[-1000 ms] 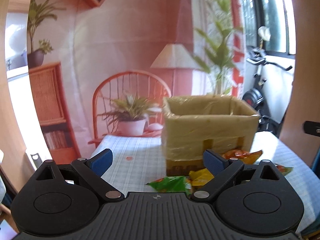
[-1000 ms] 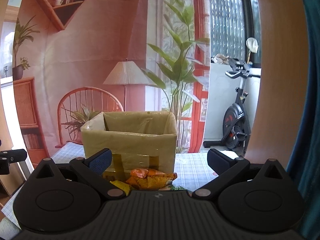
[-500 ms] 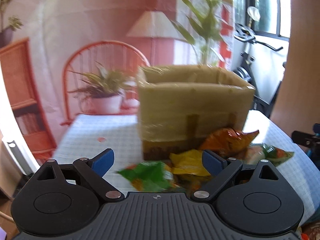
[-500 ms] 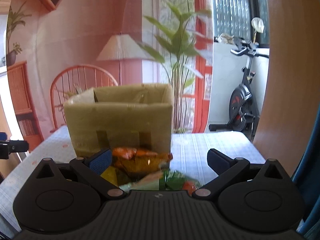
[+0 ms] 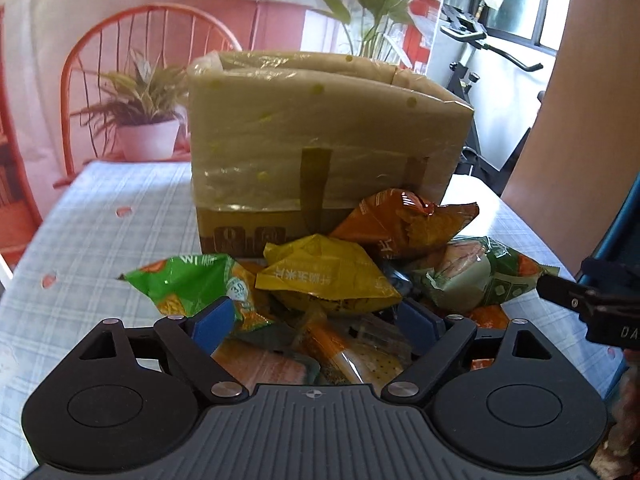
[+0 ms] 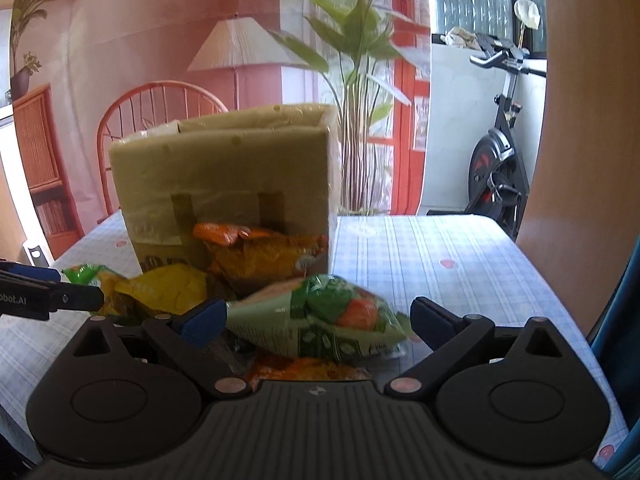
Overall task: Organize snacks
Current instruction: 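Move both grippers down toward the snack bags in front of the box, then close both grippers on the green-and-white snack bag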
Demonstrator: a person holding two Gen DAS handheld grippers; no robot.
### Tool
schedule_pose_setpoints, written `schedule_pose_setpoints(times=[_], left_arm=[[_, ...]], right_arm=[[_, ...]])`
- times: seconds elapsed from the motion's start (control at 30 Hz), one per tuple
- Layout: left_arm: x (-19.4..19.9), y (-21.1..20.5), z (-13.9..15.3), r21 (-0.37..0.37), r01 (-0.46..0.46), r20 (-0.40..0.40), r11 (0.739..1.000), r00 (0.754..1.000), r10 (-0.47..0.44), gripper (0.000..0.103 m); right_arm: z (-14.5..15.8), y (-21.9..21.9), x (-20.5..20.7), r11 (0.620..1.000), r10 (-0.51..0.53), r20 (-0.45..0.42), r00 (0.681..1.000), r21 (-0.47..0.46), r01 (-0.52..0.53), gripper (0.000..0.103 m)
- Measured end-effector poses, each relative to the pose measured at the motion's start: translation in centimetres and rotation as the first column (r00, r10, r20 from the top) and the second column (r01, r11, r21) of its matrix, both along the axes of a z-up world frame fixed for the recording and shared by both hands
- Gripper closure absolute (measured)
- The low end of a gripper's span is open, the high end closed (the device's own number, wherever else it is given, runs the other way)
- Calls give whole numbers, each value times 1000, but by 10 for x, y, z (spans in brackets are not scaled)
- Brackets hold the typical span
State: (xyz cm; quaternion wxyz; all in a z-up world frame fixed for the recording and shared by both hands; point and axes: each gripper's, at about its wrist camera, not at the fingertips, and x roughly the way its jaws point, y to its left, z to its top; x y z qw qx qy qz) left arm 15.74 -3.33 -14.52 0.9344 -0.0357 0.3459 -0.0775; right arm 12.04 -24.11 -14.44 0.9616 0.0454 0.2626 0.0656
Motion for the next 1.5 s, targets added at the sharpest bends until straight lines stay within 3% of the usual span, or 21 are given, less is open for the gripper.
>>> schedule_pose_setpoints(times=[0.13,0.3,0.4,0.53,0.63,0.83,1.07,1.17,1.27,1.5], left_arm=[[6,1,2,-29,-7,-6,1000,1000,7,14],[14,-8,13,3,-1,38,1000,999,1,14],[25,-13,34,40,7,110,999,994,-11,18],[35,-17,61,9,19,201,1000,979,-21,18],[41,-29,63,-11,63,226,998,972,-59,18],[47,-54,31,-34,157,150,987,977,-150,18],[53,-77,-2,-10,272,97,962,958,-270,17],[60,-84,-11,-25,290,77,957,955,-287,17],[64,-90,-20,-54,301,55,952,953,-298,17],[65,-105,-38,-39,316,15,948,949,-316,17]], right_arm=[[-4,-4,8,1000,12,-19,1000,22,-12,3],[2,-13,22,998,18,-6,1000,68,-18,3],[9,-18,33,998,27,10,1000,65,-28,5],[26,-27,46,999,28,55,998,34,-29,7],[30,-33,53,998,39,75,996,35,-42,7],[13,-36,62,998,63,31,997,17,-64,7],[-13,-41,67,992,117,-44,992,53,-114,12],[-18,-41,66,990,134,-51,990,50,-131,13],[-25,-42,65,989,138,-72,988,63,-133,24],[-40,-50,61,988,124,-112,986,103,-112,27]])
